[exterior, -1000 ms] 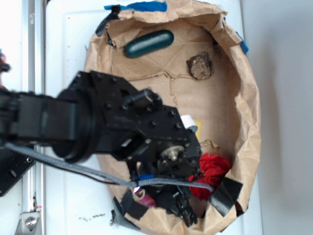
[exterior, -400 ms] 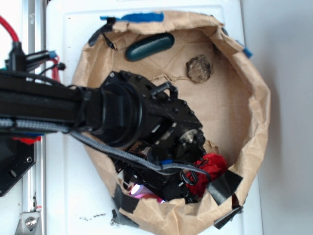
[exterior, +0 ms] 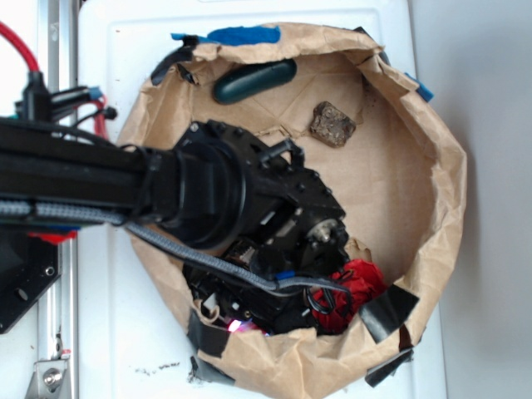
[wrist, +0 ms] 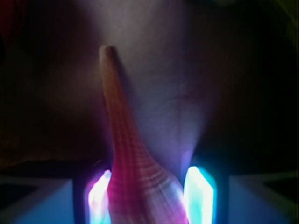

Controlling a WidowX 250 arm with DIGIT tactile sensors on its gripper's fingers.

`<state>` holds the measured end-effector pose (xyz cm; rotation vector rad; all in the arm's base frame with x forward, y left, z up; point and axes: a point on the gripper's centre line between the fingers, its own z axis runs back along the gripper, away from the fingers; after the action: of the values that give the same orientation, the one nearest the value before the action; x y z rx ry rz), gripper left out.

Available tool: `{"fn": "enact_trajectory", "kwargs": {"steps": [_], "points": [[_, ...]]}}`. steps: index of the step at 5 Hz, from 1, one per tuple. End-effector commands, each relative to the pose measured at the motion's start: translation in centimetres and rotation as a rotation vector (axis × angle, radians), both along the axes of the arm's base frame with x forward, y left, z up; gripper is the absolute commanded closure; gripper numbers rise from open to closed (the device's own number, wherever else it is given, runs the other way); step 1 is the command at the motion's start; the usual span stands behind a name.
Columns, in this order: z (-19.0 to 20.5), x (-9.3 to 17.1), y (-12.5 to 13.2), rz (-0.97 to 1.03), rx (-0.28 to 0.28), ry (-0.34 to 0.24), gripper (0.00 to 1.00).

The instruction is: Grab the shell.

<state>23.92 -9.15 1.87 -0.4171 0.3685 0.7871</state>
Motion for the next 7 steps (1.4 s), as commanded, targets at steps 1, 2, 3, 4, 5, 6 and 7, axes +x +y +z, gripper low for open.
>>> {"fn": "enact_trajectory", "kwargs": {"steps": [1, 2, 3, 4, 5, 6, 7], "points": [[2.1, 0.5, 1.1, -0.045, 0.013, -0.11, 1.0], [5.1, 1.3, 2.8, -0.116, 0.058, -0.189, 1.0], [7.9, 2.7, 4.9, -0.093, 0.113, -0.287, 1.0], [10.9, 4.0, 6.8, 0.022, 0.264, -0.357, 1.0], [12.7, 3.5, 7.6, 0.031, 0.365, -0.376, 1.0], [15.3, 2.0, 8.7, -0.02, 0.466, -0.492, 1.0], [16.9, 1.4, 9.6, -0.021, 0.51, -0.451, 1.0]]}}
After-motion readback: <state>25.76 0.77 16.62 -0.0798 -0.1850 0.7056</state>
